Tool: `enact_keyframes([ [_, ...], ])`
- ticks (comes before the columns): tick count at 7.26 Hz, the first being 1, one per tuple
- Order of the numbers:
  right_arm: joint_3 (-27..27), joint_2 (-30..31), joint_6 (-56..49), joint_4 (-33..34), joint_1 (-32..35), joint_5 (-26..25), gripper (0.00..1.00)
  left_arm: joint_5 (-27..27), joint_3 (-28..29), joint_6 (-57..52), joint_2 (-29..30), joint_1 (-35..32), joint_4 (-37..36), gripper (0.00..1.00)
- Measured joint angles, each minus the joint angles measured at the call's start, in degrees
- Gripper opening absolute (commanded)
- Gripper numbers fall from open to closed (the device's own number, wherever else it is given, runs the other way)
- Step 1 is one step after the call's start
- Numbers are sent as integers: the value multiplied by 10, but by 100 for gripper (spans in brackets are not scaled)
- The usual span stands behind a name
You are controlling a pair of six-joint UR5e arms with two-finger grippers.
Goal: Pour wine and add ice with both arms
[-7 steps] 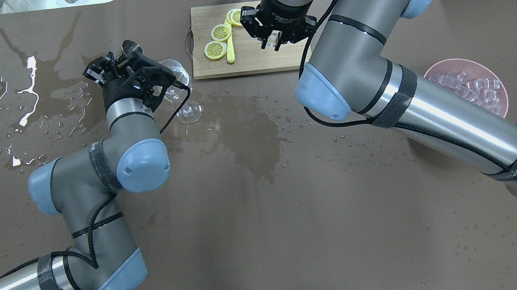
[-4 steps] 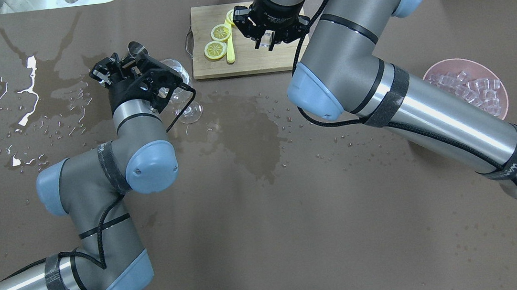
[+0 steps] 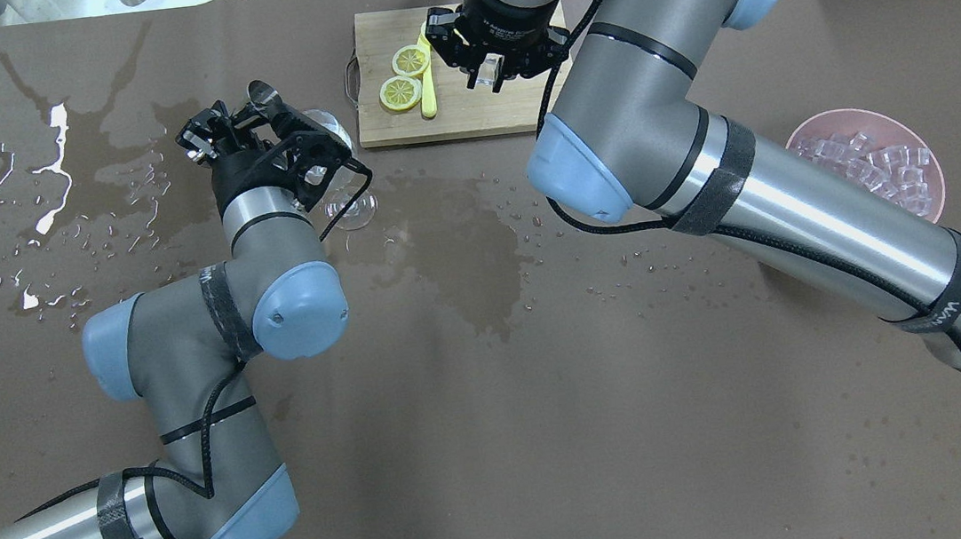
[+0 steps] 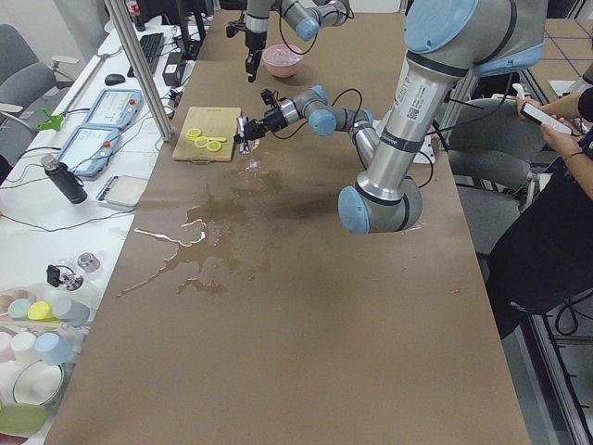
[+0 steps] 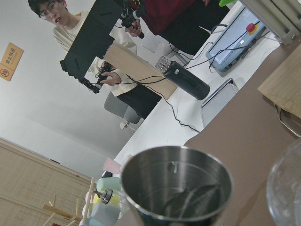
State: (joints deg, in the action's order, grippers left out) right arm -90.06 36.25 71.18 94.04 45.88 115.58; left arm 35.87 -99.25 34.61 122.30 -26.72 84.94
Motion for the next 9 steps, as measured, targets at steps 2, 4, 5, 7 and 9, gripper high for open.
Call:
enact_keyframes([
  [2, 1, -1, 2, 0, 0, 0, 0, 0, 0, -27, 8, 0, -13, 14],
  [4, 4, -4, 3, 0, 0, 0, 0, 0, -1, -45, 12, 0, -37, 14],
  [5, 5, -6, 3, 0, 0, 0, 0, 0, -1, -48, 14, 0, -46, 14],
  [7, 6, -7, 3, 0, 0, 0, 0, 1, 0, -54, 15, 0, -54, 13],
  [9, 6, -7, 4, 0, 0, 0, 0, 0, -1, -62, 20, -1, -77, 12],
])
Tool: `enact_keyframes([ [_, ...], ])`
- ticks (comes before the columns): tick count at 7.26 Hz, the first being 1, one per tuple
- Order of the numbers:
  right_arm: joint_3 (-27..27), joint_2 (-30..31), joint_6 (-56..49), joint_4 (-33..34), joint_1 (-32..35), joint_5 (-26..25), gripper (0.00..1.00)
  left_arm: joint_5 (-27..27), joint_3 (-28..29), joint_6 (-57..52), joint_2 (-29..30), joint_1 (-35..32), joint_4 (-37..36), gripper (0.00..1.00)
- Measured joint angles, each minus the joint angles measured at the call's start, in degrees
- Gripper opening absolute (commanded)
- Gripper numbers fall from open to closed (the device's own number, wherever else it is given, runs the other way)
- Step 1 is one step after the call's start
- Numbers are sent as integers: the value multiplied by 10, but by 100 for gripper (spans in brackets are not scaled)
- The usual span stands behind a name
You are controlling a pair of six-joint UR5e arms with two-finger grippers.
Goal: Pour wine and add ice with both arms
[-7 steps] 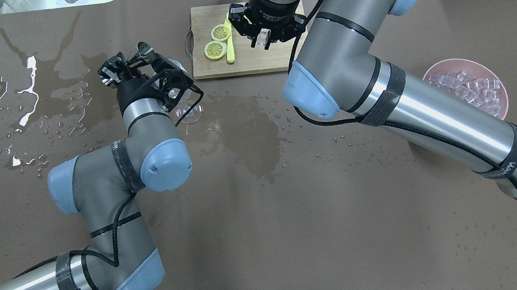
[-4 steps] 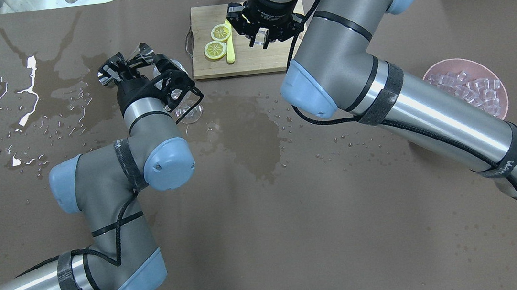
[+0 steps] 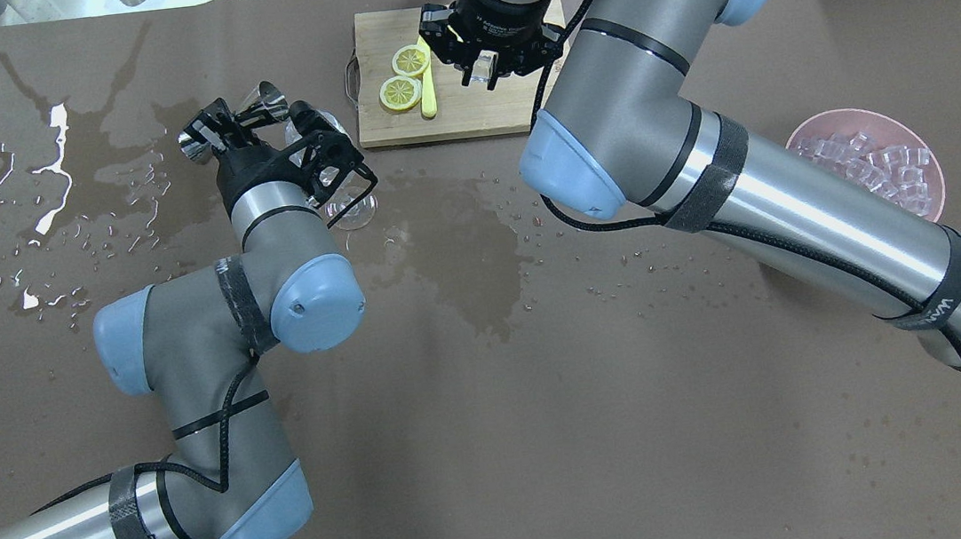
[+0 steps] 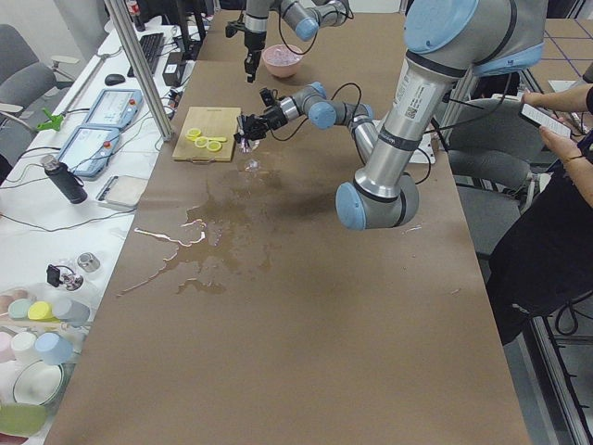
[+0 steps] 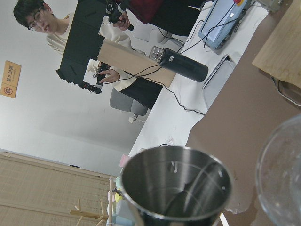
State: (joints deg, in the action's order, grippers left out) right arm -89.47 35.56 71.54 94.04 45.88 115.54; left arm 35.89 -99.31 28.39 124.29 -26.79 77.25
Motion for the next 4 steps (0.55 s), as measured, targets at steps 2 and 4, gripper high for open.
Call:
enact_keyframes([
  [2, 0, 0, 0, 0, 0, 0, 0, 0, 1, -8, 8, 0, -18, 11],
  [4, 0, 0, 0, 0, 1, 0, 0, 1, 3, -16, 11, 0, -19, 11],
])
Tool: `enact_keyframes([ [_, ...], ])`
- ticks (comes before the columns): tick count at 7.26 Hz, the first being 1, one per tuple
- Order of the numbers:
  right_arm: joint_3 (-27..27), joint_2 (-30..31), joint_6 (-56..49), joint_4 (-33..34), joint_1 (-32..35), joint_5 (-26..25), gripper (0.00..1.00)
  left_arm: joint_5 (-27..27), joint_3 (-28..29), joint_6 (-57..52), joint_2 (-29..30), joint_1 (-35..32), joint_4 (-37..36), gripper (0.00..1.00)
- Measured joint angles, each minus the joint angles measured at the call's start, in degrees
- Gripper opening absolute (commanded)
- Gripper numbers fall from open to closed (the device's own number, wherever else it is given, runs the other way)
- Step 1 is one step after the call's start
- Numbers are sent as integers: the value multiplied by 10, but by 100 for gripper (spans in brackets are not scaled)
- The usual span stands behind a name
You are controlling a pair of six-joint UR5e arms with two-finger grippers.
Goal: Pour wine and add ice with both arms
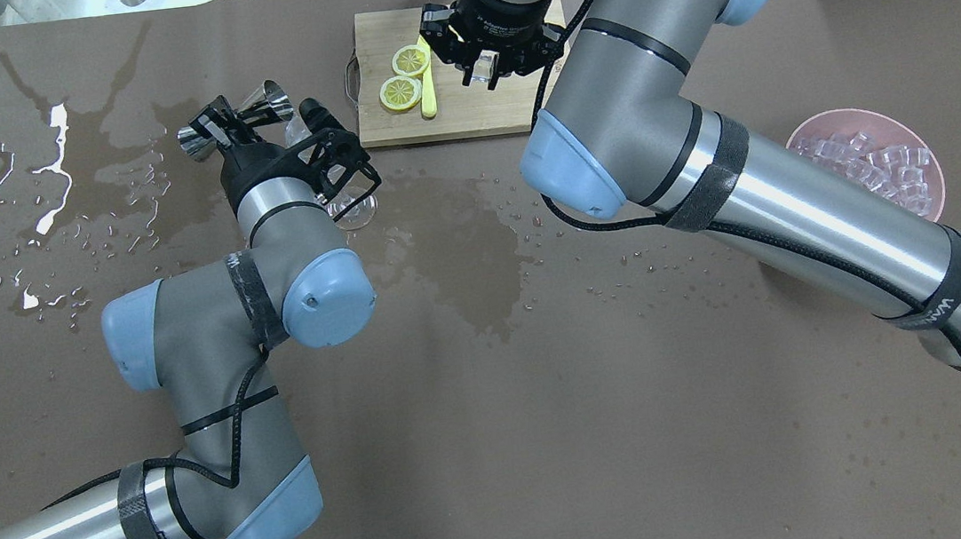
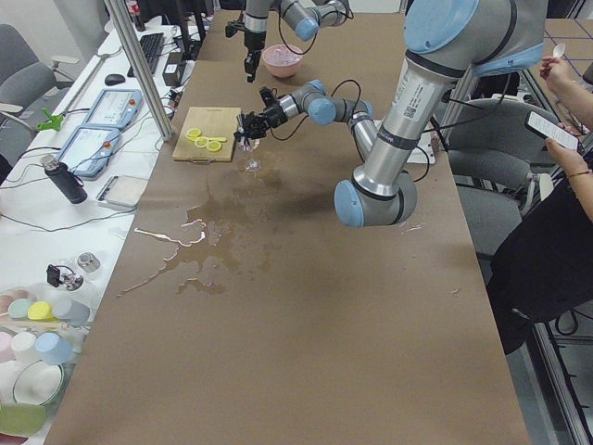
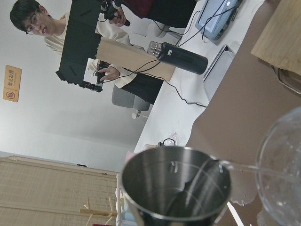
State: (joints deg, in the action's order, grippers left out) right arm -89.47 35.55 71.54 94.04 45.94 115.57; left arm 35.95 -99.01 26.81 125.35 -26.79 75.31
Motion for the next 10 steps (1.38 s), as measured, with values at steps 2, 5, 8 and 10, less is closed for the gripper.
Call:
enact_keyframes([
  [2, 0, 0, 0, -1, 0, 0, 0, -1, 0, -5, 0, 0, -1, 11],
  [5, 1, 0, -1, -1, 0, 0, 0, -9, -1, -20, 0, -1, -6, 11],
  [8, 1, -1, -1, -4, 1, 0, 0, -16, -2, -22, 3, -1, -18, 9],
  [10, 3, -1, 1, -14, 1, 0, 0, -16, -1, -22, 7, -1, -20, 8],
])
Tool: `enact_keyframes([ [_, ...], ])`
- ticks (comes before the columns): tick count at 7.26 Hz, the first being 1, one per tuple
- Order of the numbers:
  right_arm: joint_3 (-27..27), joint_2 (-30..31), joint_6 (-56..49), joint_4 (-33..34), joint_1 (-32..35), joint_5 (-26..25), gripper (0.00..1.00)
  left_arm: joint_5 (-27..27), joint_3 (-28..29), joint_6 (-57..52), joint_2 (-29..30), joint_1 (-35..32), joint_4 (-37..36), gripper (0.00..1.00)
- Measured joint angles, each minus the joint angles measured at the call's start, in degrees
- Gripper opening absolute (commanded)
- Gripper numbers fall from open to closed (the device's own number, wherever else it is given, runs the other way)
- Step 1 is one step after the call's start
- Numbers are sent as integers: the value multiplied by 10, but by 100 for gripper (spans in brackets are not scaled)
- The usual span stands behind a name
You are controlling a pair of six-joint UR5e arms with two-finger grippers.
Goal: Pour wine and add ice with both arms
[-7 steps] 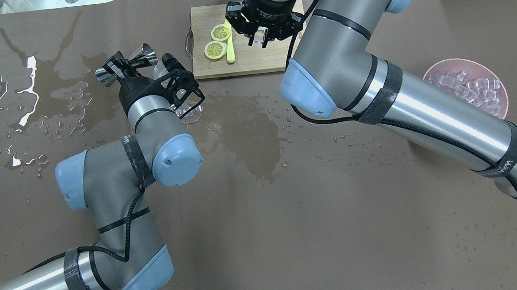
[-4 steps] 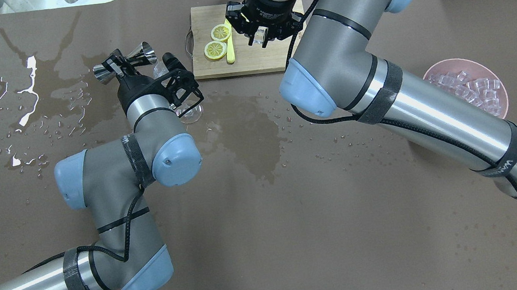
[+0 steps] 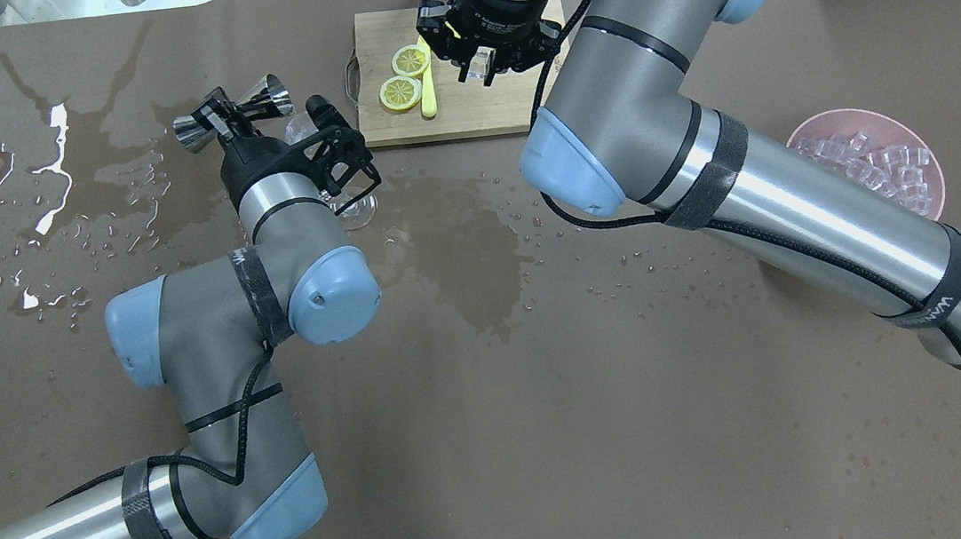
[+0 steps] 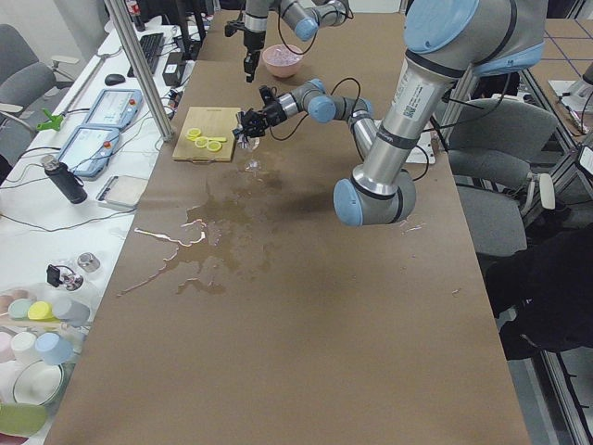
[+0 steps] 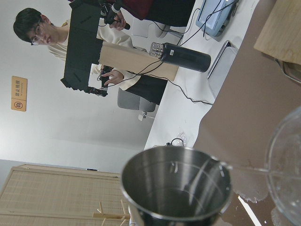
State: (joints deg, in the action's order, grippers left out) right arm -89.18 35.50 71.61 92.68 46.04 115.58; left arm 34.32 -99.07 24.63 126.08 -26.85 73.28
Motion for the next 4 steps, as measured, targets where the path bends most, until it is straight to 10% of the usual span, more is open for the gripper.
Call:
enact_keyframes([
  [4, 1, 0, 0, -3, 1, 0, 0, 4, -4, 12, -7, -1, 56, 8],
])
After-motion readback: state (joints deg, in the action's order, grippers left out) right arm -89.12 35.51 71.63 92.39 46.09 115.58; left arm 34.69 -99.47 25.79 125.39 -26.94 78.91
